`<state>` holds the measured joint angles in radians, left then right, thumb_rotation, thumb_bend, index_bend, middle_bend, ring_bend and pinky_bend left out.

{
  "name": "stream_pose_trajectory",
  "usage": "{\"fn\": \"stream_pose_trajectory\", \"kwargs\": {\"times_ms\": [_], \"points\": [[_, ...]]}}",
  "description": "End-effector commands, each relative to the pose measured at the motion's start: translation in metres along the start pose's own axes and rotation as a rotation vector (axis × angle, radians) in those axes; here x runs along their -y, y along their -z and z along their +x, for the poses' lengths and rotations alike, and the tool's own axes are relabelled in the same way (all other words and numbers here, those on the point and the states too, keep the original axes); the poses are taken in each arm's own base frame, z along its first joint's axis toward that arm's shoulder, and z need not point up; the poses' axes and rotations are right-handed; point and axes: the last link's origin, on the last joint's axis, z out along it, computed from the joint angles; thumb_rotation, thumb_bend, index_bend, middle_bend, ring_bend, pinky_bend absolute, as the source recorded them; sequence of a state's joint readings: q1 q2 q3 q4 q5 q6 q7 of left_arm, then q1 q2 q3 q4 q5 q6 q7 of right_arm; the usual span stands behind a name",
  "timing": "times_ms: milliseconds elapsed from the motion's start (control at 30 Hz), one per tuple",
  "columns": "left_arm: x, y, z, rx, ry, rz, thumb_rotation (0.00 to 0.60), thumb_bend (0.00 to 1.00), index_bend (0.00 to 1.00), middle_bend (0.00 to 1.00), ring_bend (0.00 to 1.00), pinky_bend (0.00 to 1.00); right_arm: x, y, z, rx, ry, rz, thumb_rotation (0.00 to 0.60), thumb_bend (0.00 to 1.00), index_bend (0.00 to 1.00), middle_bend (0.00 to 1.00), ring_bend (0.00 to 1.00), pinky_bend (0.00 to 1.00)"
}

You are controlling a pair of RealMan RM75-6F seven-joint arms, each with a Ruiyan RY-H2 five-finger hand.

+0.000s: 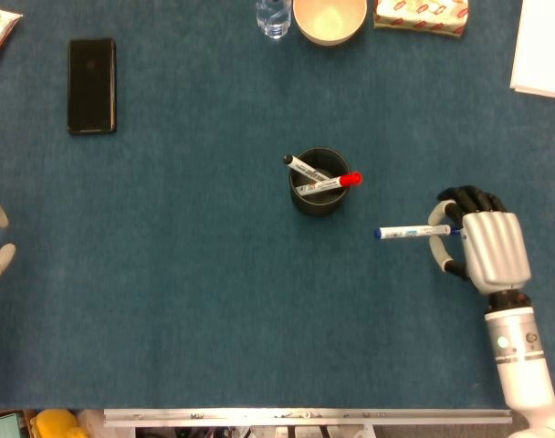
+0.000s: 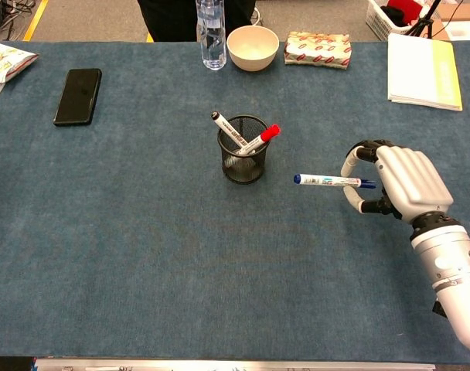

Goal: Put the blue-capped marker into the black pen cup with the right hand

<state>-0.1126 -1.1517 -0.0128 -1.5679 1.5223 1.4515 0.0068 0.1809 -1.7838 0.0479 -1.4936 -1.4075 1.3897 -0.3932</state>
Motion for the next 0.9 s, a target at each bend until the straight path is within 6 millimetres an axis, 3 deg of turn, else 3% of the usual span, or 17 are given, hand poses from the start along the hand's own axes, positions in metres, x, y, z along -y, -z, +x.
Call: {"fn": "stream_pose_trajectory", "kwargs": {"times_ms": [33,900], "points": [[0.0,-0.001,0.0,0.001,-0.001,0.0,0.6,0.19,0.52,0.35,0.28,0.54,0.002,-0.004,0.002,-0.02,-0.006,0.011,0.6,0.35,0.53,0.36,0.23,0.27],[0.0,-0.001,-0.001,0.005,-0.004,0.001,0.6,0.19,0.52,0.35,0.28,0.54,0.025,-0.039,0.047,-0.194,0.195,0.073,0.6,0.35,0.53,0.36,0.23,0.27]]}}
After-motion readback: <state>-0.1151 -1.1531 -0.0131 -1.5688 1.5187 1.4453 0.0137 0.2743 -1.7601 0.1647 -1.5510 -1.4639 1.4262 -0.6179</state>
